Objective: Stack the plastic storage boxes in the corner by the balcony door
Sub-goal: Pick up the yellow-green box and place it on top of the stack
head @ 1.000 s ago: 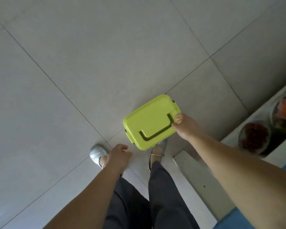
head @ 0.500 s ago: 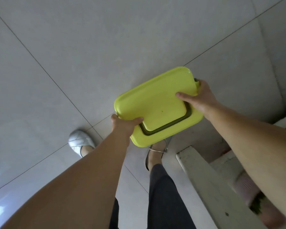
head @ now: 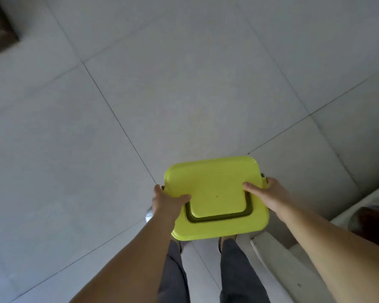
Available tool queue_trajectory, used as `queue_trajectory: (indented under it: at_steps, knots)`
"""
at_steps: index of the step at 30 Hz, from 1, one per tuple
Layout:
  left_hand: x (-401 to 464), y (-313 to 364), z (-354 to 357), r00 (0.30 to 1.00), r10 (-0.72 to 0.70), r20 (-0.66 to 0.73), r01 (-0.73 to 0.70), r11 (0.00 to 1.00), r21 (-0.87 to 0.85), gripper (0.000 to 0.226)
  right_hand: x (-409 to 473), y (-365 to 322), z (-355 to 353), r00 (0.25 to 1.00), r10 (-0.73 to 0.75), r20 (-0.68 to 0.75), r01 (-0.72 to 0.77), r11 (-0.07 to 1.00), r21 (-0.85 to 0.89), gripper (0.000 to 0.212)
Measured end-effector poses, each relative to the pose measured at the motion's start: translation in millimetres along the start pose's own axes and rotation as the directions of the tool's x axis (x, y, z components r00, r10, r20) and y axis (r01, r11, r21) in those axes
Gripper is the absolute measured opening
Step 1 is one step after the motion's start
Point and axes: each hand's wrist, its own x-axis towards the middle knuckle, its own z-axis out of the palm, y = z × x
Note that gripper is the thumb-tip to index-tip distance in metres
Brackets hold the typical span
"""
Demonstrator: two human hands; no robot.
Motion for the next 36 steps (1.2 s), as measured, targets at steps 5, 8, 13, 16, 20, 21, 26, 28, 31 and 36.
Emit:
queue_trajectory:
  at_steps: [5, 8, 13, 16, 20, 21, 26, 28, 31, 36]
  knots:
    - [-67, 31, -86, 0.989, 0.127, -0.076, -0.129, 0.991, -0.019, 0.099, -94, -59, 1, 0.996, -0.077, -0.039, 0.079, 0.995, 0.063, 0.07]
    - [-108, 29, -141, 0.982, 0.143, -0.125, -0.156, 0.982, -0.108, 0.091, -145, -92, 12, 0.988, -0.153, -0.021, 0.154, 0.986, 0.066, 0.066]
    - [-170, -11, -216, 0.966, 0.069, -0.248, -0.141, 0.948, -0.285, 0.084, -218, -133, 44, 0.955, -0.281, 0.091, 0.285, 0.958, -0.04, 0.072]
    - [-212, -57, -250, 0.936, -0.027, -0.351, -0.144, 0.881, -0.451, 0.081, -260, -159, 73, 0.896, -0.38, 0.229, 0.422, 0.889, -0.178, 0.074]
    - [-268, -132, -281, 0.875, -0.193, -0.444, -0.191, 0.704, -0.684, 0.08, -321, -182, 129, 0.796, -0.432, 0.424, 0.57, 0.772, -0.283, 0.072]
    - [-273, -137, -284, 0.871, -0.195, -0.45, -0.21, 0.681, -0.702, 0.08, -328, -185, 134, 0.791, -0.427, 0.439, 0.571, 0.773, -0.276, 0.071]
    - [-345, -245, -310, 0.766, -0.398, -0.504, -0.29, 0.486, -0.824, 0.074, -419, -174, 230, 0.639, -0.374, 0.672, 0.715, 0.612, -0.34, 0.065]
    - [-370, -297, -317, 0.718, -0.479, -0.504, -0.319, 0.417, -0.851, 0.076, -458, -155, 272, 0.57, -0.347, 0.745, 0.776, 0.525, -0.349, 0.056]
    - [-403, -370, -322, 0.659, -0.579, -0.48, -0.364, 0.312, -0.877, 0.075, -511, -118, 330, 0.493, -0.281, 0.824, 0.835, 0.42, -0.356, 0.027]
    - [-448, -506, -320, 0.625, -0.675, -0.392, -0.457, 0.091, -0.885, 0.074, -592, -24, 422, 0.419, -0.16, 0.894, 0.886, 0.286, -0.364, 0.039]
